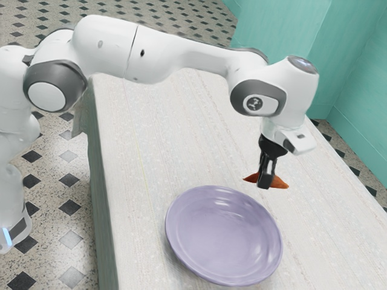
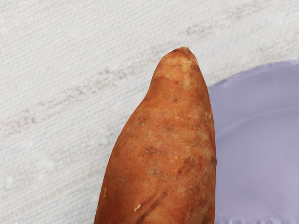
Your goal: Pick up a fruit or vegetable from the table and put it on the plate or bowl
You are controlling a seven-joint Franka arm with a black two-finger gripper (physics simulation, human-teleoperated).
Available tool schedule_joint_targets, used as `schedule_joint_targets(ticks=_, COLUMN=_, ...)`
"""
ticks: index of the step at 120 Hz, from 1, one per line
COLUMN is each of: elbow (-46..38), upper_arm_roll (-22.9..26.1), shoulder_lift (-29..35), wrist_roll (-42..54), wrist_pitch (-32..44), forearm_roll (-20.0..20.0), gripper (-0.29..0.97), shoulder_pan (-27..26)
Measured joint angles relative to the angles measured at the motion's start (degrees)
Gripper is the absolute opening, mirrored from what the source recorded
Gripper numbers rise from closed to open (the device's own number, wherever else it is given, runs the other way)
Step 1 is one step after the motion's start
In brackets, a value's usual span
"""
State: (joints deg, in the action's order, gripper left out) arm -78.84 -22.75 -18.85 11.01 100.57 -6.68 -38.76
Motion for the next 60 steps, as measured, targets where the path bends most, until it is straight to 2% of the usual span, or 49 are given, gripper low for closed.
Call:
schedule_joint_targets(ticks=15, elbow=-0.4, upper_arm_roll=0.1, shoulder_lift=0.8, wrist_roll=-0.3, wrist_pitch=-1.5, forearm_roll=0.4, gripper=0.14, shoulder_pan=-7.7)
schedule_joint_targets(ticks=44, elbow=-5.4, upper_arm_roll=1.3, shoulder_lift=0.4, wrist_roll=-1.0, wrist_pitch=-0.6, forearm_roll=0.4, gripper=0.14, shoulder_pan=-9.1)
schedule_joint_targets(ticks=60, elbow=-6.2, upper_arm_roll=1.7, shoulder_lift=0.7, wrist_roll=-1.7, wrist_pitch=-0.3, forearm_roll=-0.2, gripper=0.45, shoulder_pan=-9.2)
